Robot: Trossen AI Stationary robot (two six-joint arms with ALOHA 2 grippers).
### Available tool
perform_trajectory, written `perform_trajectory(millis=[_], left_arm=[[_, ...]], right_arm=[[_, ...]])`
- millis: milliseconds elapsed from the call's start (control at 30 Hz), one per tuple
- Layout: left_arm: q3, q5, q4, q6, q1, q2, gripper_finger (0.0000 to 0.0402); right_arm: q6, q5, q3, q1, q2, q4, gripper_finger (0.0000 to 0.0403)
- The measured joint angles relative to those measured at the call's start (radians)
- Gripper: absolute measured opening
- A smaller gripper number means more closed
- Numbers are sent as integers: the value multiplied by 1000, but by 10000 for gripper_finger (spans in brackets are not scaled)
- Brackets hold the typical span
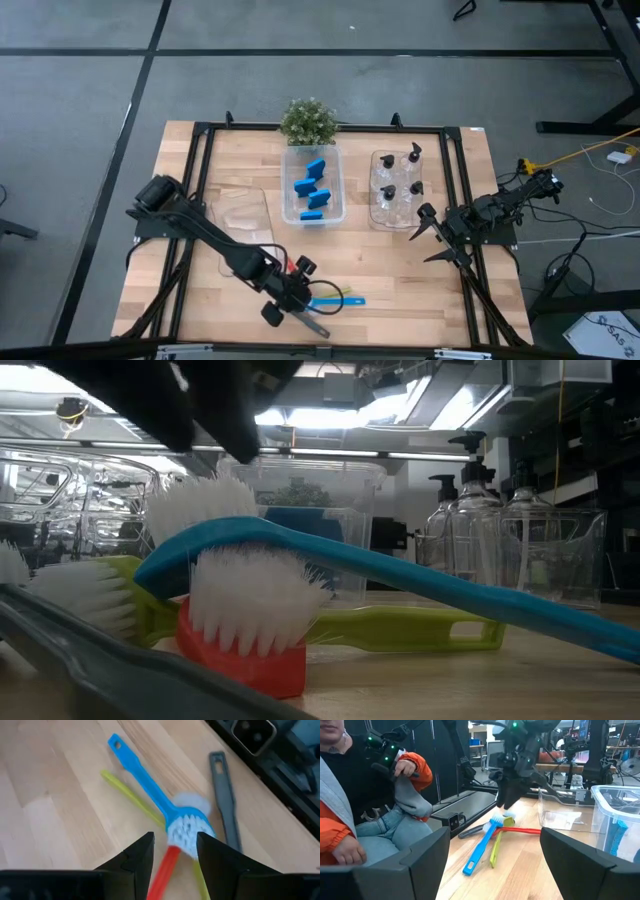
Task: Pick & Place Kitchen Sink Supplies
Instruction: Put the blue brush into the left transparent bin
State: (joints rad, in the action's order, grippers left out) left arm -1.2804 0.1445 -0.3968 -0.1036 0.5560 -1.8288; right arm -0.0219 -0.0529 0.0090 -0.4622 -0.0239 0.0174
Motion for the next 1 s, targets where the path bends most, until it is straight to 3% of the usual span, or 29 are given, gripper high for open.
perform_trajectory(millis=[300, 733, 1000], left_arm=[[0, 10, 89, 0, 6, -27, 143], [0, -81, 79, 99, -16, -29, 143], [0, -48, 113, 194, -16, -29, 163]], right_arm=[[1, 0, 0, 0, 0, 0, 308], [3, 0, 0, 0, 0, 0, 308], [1, 0, 0, 0, 0, 0, 308]])
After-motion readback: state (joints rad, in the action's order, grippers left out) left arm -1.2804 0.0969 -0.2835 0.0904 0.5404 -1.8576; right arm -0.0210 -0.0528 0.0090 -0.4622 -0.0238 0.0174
